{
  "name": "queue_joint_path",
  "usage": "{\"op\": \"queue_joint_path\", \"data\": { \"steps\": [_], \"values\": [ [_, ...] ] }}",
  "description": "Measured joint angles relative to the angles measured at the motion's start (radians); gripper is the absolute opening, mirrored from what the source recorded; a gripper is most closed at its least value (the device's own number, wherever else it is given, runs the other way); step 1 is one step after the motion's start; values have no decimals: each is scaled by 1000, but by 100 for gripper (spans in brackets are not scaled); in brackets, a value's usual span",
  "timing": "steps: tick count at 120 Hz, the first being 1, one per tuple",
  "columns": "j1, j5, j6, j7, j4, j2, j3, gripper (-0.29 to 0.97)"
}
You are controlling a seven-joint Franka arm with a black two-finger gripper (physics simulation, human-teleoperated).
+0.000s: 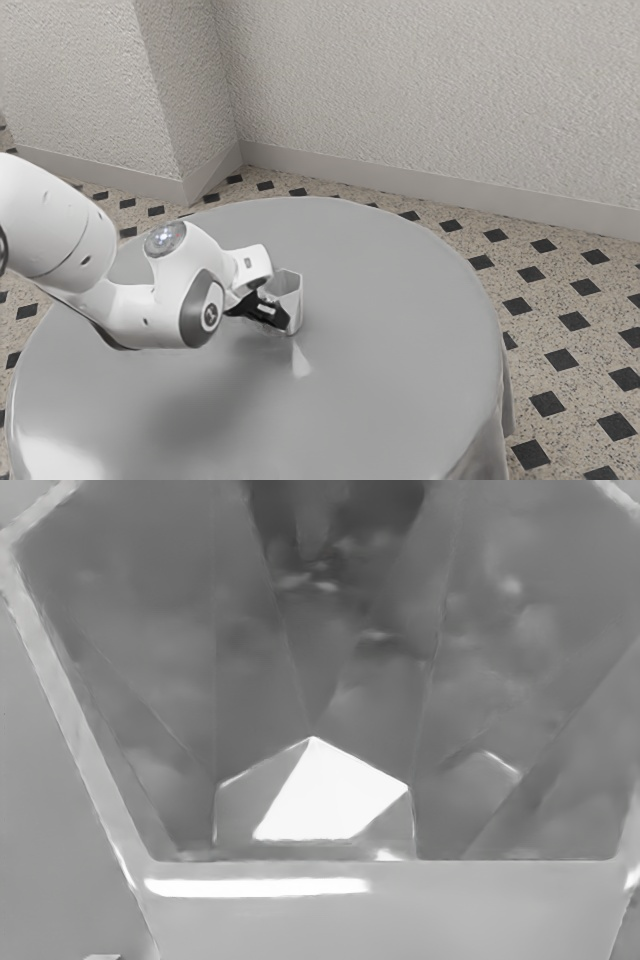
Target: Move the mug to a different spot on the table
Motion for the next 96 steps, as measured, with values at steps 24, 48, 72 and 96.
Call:
{"op": "queue_joint_path", "data": {
  "steps": [24,48,72,96],
  "values": [
    [21,-3,-66,-1,-33,-128,6,60],
    [72,4,-282,-3,6,-266,20,63],
    [162,145,-750,-20,392,-251,35,65],
    [277,246,-1176,-42,803,-195,48,65]
  ]
}}
